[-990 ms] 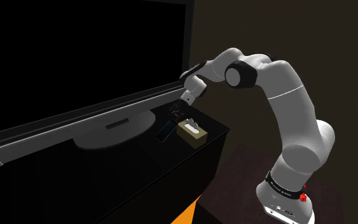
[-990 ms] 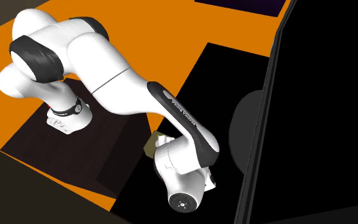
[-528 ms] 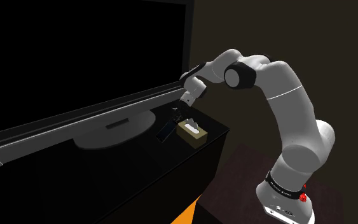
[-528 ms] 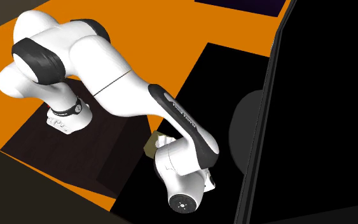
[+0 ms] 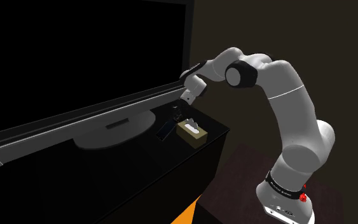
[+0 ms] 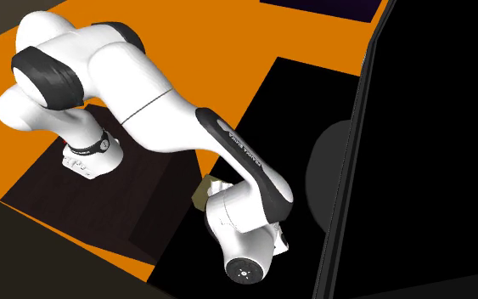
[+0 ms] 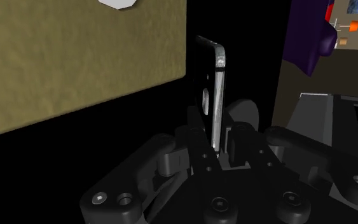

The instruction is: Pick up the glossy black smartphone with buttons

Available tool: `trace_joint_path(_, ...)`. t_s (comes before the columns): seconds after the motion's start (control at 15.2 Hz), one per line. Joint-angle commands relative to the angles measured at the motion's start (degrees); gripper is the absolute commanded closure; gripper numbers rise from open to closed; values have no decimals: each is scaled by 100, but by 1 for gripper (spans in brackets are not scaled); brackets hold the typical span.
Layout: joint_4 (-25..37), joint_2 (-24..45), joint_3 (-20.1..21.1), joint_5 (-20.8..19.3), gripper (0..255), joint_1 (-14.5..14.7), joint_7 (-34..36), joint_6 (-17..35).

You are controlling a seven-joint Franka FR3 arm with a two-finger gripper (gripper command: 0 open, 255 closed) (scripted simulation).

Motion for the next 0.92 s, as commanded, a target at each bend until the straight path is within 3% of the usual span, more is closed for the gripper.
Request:
trace_joint_path(0.0,-45,-105,-17,-27,255,9,48,-38)
trace_joint_path(0.86,-140,-683,-108,-200,255,53,440,-323)
